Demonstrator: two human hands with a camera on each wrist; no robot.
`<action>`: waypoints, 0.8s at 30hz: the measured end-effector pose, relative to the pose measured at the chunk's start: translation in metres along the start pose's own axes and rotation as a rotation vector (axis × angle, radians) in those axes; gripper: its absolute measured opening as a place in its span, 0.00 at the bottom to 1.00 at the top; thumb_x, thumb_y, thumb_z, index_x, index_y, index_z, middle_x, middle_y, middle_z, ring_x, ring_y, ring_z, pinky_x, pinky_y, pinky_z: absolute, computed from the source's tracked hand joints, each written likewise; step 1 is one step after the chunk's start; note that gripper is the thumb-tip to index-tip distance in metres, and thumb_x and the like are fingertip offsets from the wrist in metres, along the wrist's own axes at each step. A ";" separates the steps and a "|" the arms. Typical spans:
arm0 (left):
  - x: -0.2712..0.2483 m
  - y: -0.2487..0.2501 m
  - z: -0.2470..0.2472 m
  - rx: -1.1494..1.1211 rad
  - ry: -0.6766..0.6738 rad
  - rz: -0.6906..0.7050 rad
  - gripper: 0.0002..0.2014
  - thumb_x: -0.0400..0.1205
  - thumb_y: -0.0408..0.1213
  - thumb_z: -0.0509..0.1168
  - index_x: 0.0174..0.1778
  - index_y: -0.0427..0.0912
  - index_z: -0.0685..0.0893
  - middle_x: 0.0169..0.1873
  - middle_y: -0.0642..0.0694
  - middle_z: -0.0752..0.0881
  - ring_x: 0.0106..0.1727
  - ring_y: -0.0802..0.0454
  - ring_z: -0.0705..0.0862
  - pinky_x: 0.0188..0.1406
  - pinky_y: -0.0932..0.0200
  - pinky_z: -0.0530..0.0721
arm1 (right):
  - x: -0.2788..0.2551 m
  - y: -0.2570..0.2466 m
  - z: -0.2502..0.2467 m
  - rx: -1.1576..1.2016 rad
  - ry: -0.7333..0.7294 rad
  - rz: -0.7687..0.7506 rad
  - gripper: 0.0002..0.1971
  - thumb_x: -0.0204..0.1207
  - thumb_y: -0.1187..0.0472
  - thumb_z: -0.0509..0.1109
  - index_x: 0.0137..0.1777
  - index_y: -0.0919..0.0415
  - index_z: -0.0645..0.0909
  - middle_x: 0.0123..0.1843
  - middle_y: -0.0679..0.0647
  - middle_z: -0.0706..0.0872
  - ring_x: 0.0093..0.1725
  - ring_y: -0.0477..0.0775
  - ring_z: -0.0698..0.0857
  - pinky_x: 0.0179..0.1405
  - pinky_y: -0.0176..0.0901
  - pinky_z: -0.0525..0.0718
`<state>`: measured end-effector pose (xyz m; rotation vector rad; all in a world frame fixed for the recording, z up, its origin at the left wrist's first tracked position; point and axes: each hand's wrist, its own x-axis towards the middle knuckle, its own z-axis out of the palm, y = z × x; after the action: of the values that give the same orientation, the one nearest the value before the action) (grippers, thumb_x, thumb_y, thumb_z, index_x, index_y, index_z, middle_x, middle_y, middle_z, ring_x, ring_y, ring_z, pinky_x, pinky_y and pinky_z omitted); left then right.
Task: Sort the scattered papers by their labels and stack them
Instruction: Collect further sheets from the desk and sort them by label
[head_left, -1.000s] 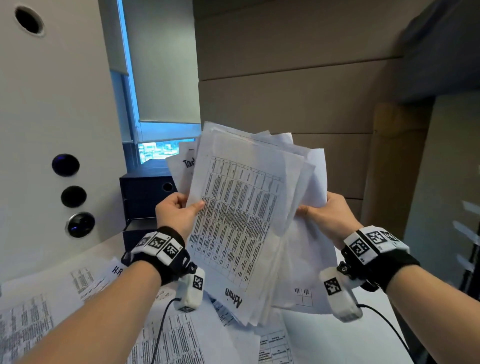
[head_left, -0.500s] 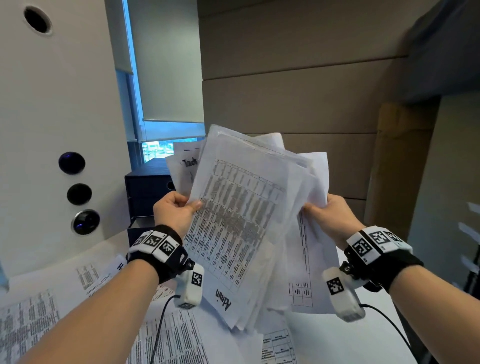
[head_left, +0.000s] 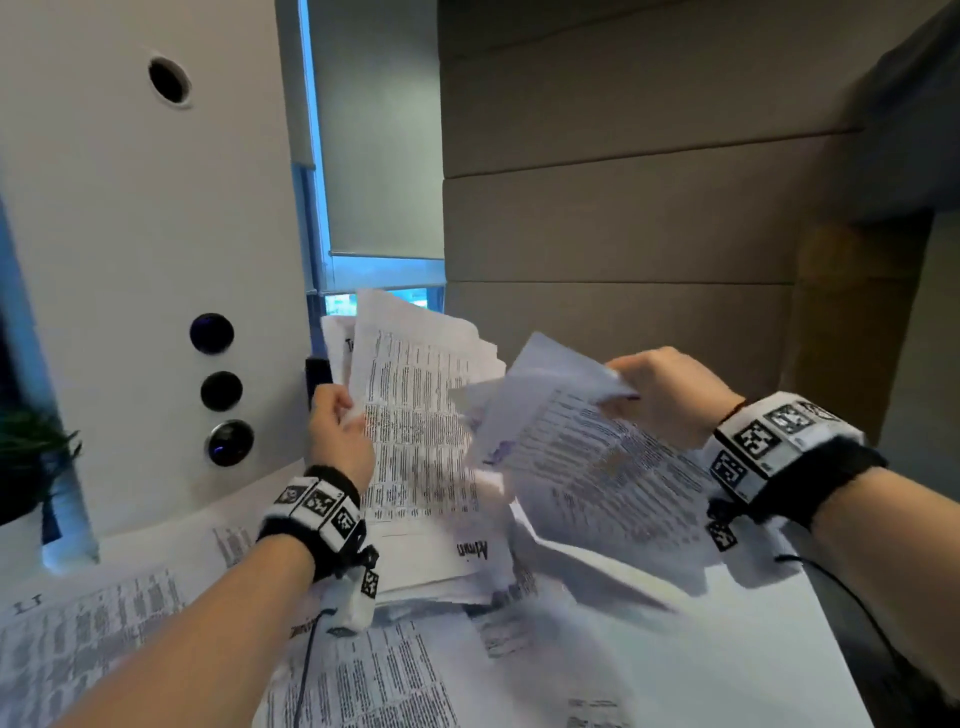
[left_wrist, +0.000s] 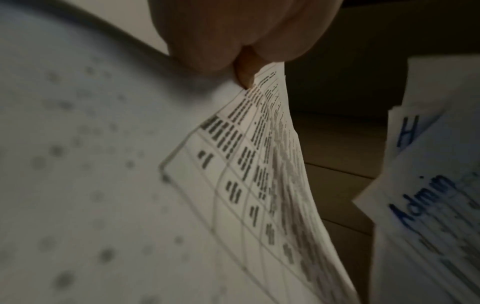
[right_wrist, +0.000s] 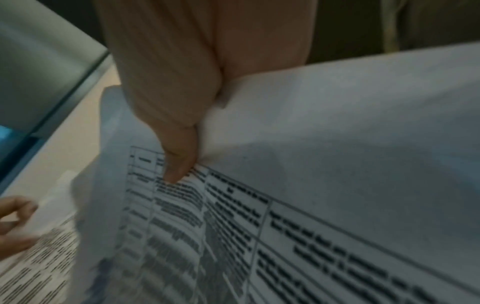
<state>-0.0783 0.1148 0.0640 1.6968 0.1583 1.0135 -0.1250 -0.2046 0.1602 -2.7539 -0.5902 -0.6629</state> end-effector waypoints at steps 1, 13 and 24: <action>-0.002 0.003 -0.004 0.018 -0.021 0.031 0.21 0.72 0.10 0.48 0.41 0.44 0.69 0.42 0.46 0.72 0.34 0.54 0.73 0.26 0.67 0.74 | 0.002 -0.010 -0.005 -0.026 -0.021 -0.036 0.10 0.72 0.60 0.76 0.34 0.46 0.80 0.32 0.48 0.82 0.36 0.54 0.80 0.35 0.43 0.74; -0.017 -0.010 -0.054 0.163 -0.168 -0.011 0.18 0.83 0.22 0.56 0.49 0.46 0.88 0.48 0.51 0.85 0.53 0.44 0.86 0.57 0.45 0.86 | 0.041 -0.087 -0.007 0.022 -0.097 -0.078 0.16 0.58 0.57 0.85 0.46 0.53 0.86 0.40 0.47 0.90 0.44 0.53 0.89 0.48 0.48 0.87; -0.031 -0.015 -0.074 -0.248 -0.315 -0.087 0.16 0.83 0.48 0.60 0.50 0.40 0.88 0.52 0.49 0.88 0.57 0.58 0.82 0.60 0.61 0.74 | 0.081 -0.120 0.011 0.236 0.001 -0.007 0.14 0.61 0.57 0.85 0.44 0.54 0.85 0.40 0.48 0.89 0.42 0.50 0.87 0.42 0.42 0.81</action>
<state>-0.1430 0.1567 0.0373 1.5832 -0.0955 0.6606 -0.1075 -0.0679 0.2069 -2.5339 -0.6342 -0.5565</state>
